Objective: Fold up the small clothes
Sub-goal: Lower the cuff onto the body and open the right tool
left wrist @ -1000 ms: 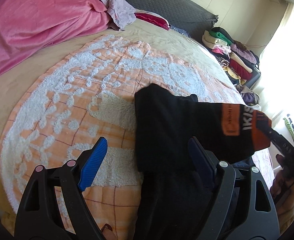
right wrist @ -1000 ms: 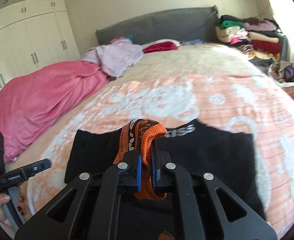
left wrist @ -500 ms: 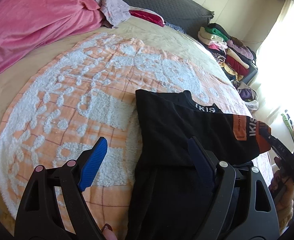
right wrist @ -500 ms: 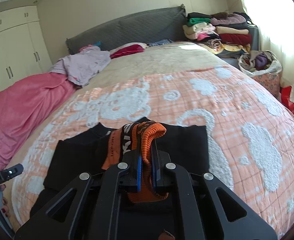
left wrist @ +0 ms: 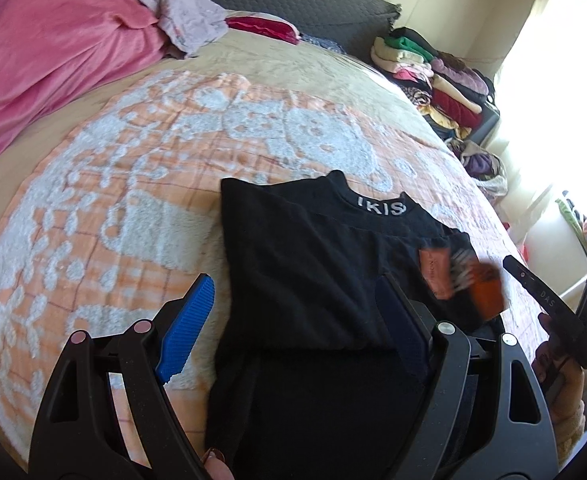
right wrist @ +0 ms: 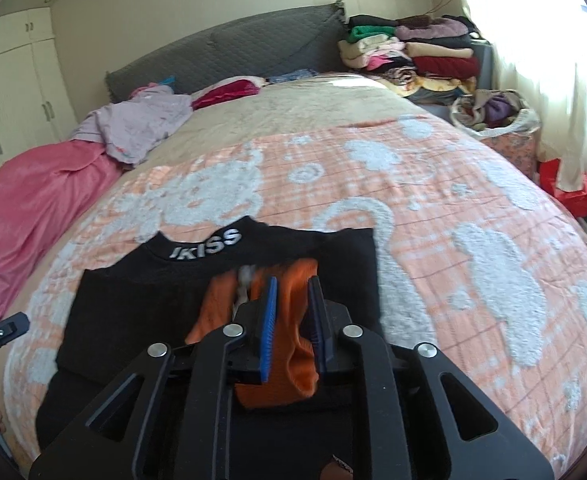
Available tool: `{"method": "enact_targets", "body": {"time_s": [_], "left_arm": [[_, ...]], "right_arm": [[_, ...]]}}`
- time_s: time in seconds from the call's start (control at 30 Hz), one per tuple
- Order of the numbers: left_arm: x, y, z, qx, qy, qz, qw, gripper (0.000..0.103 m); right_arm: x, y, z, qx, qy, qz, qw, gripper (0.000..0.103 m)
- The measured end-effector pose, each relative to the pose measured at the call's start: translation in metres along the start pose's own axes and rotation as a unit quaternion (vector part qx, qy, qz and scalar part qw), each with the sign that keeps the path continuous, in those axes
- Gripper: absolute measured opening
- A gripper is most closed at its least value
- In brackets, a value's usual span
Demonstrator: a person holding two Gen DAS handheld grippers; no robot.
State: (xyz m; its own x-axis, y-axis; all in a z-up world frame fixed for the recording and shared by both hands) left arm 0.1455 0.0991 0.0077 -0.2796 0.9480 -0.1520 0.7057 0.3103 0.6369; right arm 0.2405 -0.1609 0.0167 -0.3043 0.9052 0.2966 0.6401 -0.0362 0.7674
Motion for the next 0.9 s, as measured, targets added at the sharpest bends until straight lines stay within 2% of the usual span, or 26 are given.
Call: {"method": "enact_targets", "body": {"time_s": [0.03,0.1,0.17,0.37,0.47,0.6,0.8,0.9], "left_arm": [[-0.004,0.001,0.003,0.001,0.000,0.005,1.0000,0.075],[-0.012,0.001,0.008,0.004,0.002,0.013,0.9999,0.075],[-0.018,0.002,0.014,0.011,-0.001,0.019,0.9997,0.065],[-0.041,0.003,0.030,0.024,-0.016,0.044,0.9986,0.053],[-0.047,-0.001,0.041,0.039,-0.011,0.059,0.9974,0.053],[-0.043,-0.018,0.069,0.088,0.022,0.083,0.9923,0.053],[-0.033,-0.029,0.070,0.076,0.006,0.077,0.9941,0.053],[-0.032,-0.030,0.068,0.077,0.004,0.076,0.9941,0.053]], "right_arm": [[-0.003,-0.001,-0.001,0.000,0.000,0.006,1.000,0.028],[-0.007,-0.003,-0.004,0.000,-0.002,0.009,1.000,0.029],[-0.008,-0.006,-0.005,0.004,-0.003,0.008,1.000,0.031],[0.003,-0.013,-0.001,0.024,0.008,-0.010,1.000,0.033],[0.016,-0.015,0.005,0.036,0.018,-0.028,0.999,0.033],[0.033,-0.017,0.011,0.050,0.032,-0.051,0.997,0.033],[0.063,-0.024,0.020,0.067,0.058,-0.083,0.993,0.033],[0.071,-0.029,0.029,0.082,0.066,-0.088,0.991,0.040]]}}
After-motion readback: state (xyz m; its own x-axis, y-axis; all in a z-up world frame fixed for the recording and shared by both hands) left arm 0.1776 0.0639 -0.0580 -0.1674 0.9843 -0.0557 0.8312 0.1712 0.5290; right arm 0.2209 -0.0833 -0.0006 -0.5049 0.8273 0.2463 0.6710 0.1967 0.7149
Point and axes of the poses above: each gripper's, at about its wrist camera, not at the fingertips, and z roughly the way its jaws point, x to its left, y to its top, the point moved 2 cm from there along z, roughly the way its jaws point, and after that the axes turned 13 degrees about y, right-handed, at the moved point
